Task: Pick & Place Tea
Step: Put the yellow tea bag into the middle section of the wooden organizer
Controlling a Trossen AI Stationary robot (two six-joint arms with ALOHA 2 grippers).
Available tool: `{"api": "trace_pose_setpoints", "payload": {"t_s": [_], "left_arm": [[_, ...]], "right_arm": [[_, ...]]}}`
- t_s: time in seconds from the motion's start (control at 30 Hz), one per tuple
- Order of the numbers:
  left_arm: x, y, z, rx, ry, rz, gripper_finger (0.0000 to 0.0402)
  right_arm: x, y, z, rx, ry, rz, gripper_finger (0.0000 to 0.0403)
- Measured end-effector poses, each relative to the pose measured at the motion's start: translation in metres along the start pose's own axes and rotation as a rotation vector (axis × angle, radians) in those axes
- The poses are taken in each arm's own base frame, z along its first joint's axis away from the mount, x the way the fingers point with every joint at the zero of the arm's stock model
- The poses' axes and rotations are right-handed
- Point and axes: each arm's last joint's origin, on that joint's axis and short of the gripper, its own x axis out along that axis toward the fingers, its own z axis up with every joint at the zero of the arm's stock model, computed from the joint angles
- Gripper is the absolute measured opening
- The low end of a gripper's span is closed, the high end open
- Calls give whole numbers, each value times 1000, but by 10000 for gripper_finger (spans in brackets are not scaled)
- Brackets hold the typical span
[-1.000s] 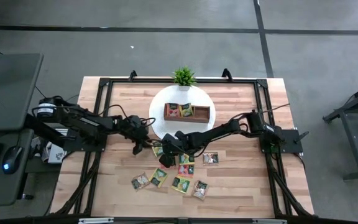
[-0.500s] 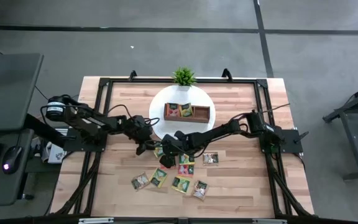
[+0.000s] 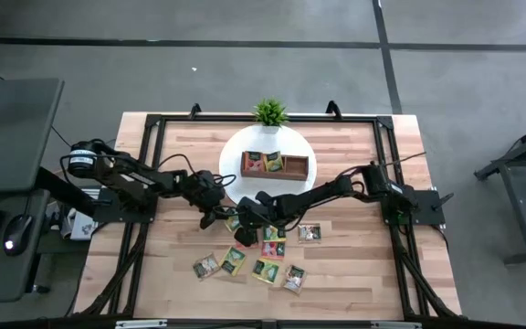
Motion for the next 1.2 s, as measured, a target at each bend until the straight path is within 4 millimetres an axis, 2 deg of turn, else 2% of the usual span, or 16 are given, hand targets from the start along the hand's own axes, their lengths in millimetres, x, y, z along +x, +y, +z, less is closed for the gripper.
{"api": "trace_pose_setpoints", "payload": {"t_s": [0.1,0.2,0.37,0.53,0.73,0.87,1.03,1.13,1.2], "left_arm": [[0,1,-1,2,4,13,5],[0,1,-2,0,14,21,3],[0,1,-2,-2,17,25,1],[-3,-4,5,-15,-10,-18,0],[-10,-20,45,112,-105,-24,0],[-16,-31,80,247,-17,94,0],[-31,-49,130,507,109,298,0],[-37,-49,153,602,177,373,0],[-39,-47,174,637,152,393,0]], "right_arm": [[-1,2,2,-18,-9,30,0],[-13,4,12,-62,-26,78,0],[-50,0,38,-125,-92,52,0],[-102,-12,64,-202,-181,-104,0],[-163,-44,88,-186,-202,-240,0],[-197,-74,96,-77,-148,-261,0],[-229,-104,91,34,-38,-345,0],[-238,-118,82,102,34,-374,0],[-242,-126,72,146,64,-401,0]]}}
